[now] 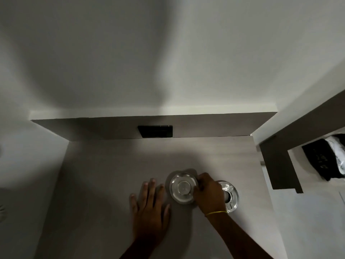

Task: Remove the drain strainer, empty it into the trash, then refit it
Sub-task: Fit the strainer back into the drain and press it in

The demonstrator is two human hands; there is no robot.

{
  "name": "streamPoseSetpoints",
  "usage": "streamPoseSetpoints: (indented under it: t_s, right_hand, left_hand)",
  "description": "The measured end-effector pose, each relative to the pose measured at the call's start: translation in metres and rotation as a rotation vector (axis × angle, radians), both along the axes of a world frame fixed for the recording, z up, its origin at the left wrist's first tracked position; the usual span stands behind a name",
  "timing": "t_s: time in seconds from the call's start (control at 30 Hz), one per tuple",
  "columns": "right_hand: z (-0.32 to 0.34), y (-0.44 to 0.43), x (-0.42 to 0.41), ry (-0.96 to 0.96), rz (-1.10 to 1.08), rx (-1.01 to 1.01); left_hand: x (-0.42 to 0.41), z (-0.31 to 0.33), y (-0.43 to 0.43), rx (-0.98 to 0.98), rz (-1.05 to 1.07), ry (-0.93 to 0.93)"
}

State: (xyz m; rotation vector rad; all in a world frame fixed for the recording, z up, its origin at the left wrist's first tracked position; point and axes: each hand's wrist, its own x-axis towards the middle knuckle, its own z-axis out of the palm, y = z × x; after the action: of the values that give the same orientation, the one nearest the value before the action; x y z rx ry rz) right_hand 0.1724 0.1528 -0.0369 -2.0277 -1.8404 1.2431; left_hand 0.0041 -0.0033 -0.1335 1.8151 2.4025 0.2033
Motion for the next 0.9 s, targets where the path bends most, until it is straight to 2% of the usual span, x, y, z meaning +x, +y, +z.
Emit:
streamPoseSetpoints:
  t_s: [0.13, 0.23, 0.3, 0.37, 0.43, 0.57, 0.67, 0.9]
  right_hand:
    - [0.012, -0.002, 0.020, -0.017, 0.107, 0.129]
    - [0.021, 0.001, 0.049, -0.146, 0.212, 0.284]
    - [0.025, -0.002, 0.065, -0.269, 0.284, 0.239]
    - [0.029, -0.010, 0.074, -0.384, 0.336, 0.106]
    - [0.027, -0.018, 0.076, -0.406, 0.379, 0.057]
    - [0.023, -0.020, 0.075, -0.453, 0.410, 0.128]
    - [0.019, -0.016, 0.070, -0.536, 0.433, 0.110]
    - [0.017, -0.011, 0.066, -0.578, 0.480, 0.134]
  left_hand:
    - [0.000, 0.001, 0.000, 0.017, -0.002, 0.008]
    - [0.001, 0.000, -0.001, 0.023, -0.003, 0.006]
    - [0.001, -0.002, -0.001, 0.035, -0.001, 0.007]
    - [0.001, -0.002, -0.002, 0.046, -0.004, 0.011]
    - [0.001, -0.003, -0.002, 0.059, -0.004, 0.014]
    - [0.002, -0.001, 0.000, 0.061, 0.004, 0.020]
    - [0.003, 0.002, -0.001, 0.056, 0.011, 0.022]
    - [0.003, 0.005, 0.000, 0.070, 0.020, 0.018]
